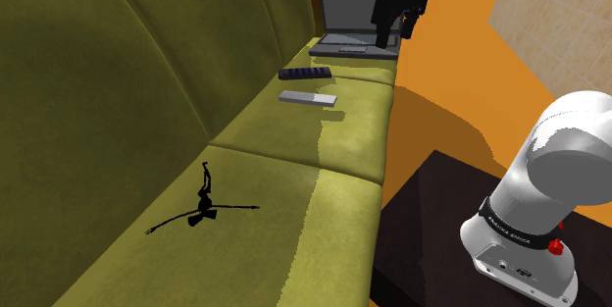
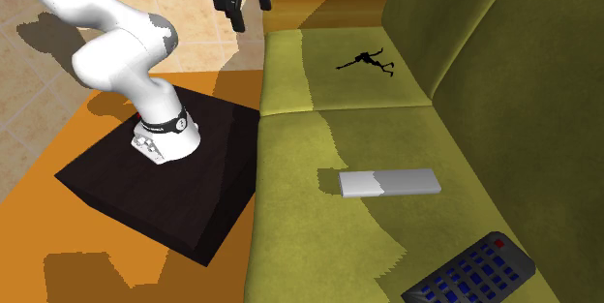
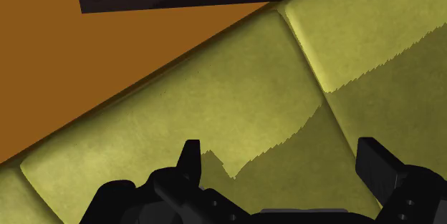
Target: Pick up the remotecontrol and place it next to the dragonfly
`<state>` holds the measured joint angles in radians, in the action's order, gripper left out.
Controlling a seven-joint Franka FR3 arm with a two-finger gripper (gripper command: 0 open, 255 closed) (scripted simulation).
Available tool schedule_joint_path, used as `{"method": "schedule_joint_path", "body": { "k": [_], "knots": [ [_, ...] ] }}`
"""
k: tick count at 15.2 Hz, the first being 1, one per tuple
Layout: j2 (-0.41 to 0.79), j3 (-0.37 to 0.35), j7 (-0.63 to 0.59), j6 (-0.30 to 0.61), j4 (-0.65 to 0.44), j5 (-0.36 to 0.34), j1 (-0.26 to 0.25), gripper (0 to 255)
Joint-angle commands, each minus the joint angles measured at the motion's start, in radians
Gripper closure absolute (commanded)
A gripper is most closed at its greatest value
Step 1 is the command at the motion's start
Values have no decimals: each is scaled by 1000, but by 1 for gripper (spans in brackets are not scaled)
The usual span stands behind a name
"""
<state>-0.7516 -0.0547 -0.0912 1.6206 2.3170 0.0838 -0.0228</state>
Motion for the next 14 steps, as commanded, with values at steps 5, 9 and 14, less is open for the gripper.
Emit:
{"method": "schedule_joint_path", "body": {
  "k": [5,9,14],
  "knots": [
    [123,22,63,108,-5,-21,2,0],
    [259,42,123,206,-33,-36,3,0],
    [441,61,192,310,-100,-49,3,0]
  ]
}}
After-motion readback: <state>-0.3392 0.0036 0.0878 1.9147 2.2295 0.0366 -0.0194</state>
